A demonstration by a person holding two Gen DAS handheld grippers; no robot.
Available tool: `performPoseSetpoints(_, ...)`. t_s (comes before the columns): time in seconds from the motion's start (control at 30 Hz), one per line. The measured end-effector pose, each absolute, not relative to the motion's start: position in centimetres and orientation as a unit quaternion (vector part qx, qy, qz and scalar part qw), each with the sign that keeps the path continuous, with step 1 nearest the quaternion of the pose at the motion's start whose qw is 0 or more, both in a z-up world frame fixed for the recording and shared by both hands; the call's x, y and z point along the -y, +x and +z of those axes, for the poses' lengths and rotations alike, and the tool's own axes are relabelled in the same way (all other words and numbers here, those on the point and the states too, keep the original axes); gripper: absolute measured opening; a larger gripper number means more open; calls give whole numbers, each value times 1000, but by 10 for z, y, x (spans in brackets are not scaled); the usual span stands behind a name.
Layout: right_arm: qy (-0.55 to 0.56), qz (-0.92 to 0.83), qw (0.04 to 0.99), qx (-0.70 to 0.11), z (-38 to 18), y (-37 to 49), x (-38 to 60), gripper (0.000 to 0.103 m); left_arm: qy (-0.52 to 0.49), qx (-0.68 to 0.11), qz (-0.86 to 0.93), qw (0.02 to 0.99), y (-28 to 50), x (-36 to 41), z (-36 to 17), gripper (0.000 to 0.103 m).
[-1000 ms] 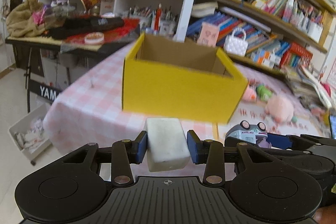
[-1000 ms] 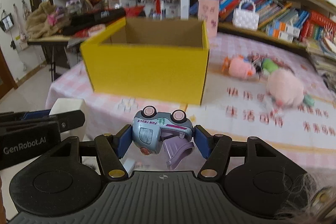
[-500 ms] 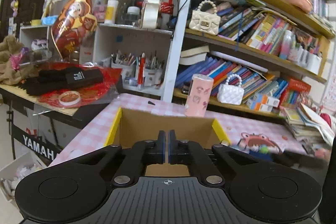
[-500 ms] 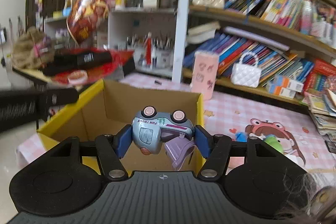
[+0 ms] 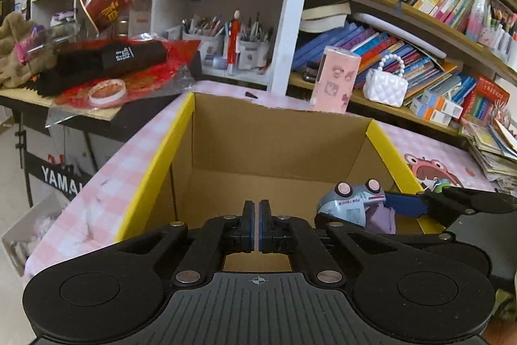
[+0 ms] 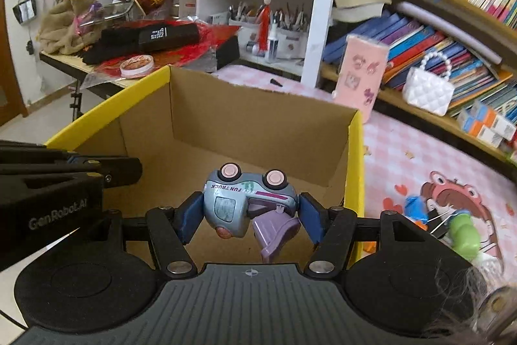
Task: Organize objects
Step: 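Carry the sponge and truck into the yellow box and open both tools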
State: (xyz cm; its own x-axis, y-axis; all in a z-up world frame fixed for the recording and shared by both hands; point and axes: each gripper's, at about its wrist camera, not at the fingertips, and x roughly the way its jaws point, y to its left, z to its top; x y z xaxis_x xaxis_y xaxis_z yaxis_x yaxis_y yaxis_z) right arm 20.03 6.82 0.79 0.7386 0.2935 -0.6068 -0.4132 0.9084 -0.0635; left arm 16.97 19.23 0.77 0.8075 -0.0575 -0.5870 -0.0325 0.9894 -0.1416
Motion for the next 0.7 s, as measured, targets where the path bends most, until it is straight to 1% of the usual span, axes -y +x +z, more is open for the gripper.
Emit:
performPoseSetpoints(0.03, -96, 198, 924, -311, 7, 204, -67, 61, -65, -314, -5, 947, 171, -191, 7, 1)
performPoseSetpoints(0.17, -148, 226, 911, -312, 6, 219, -68, 61, -49, -335, -1, 941, 176, -187, 0, 1)
performPoseSetpoints(0.3, -164, 252, 901, -314, 5, 233, -65, 61, -36, -336, -3, 941, 178, -181, -3, 1)
performPoseSetpoints(0.33, -168, 258, 898, -314, 5, 237, -65, 61, -38, -336, -2, 941, 179, -181, -3, 3)
performPoseSetpoints(0.4, -176, 268, 892, -318, 6, 243, -65, 61, -44, -339, 2, 940, 182, -183, -3, 16)
performPoseSetpoints(0.43, -178, 271, 891, -319, 6, 246, -65, 62, -44, -337, 10, 940, 183, -184, -4, 33)
performPoseSetpoints(0.47, -180, 271, 891, -318, 6, 246, -65, 62, -44, -332, 23, 942, 182, -185, -3, 37)
performPoseSetpoints(0.53, -179, 265, 892, -320, 7, 245, -65, 63, -56, -321, 14, 945, 177, -187, 1, 40)
performPoseSetpoints(0.57, -178, 262, 893, -319, 8, 243, -64, 67, -60, -316, 13, 947, 174, -188, 3, 40)
performPoseSetpoints(0.6, -177, 254, 898, -312, 10, 241, -63, 71, -62, -309, 12, 949, 171, -189, 5, 46)
performPoseSetpoints(0.63, -171, 244, 905, -303, 12, 236, -62, 79, -64, -297, 16, 953, 165, -191, 10, 52)
performPoseSetpoints(0.67, -160, 235, 912, -296, 15, 232, -58, 79, -66, -285, 21, 956, 159, -192, 14, 68)
performPoseSetpoints(0.7, -144, 231, 917, -291, 19, 228, -55, 79, -72, -266, 27, 961, 149, -194, 19, 75)
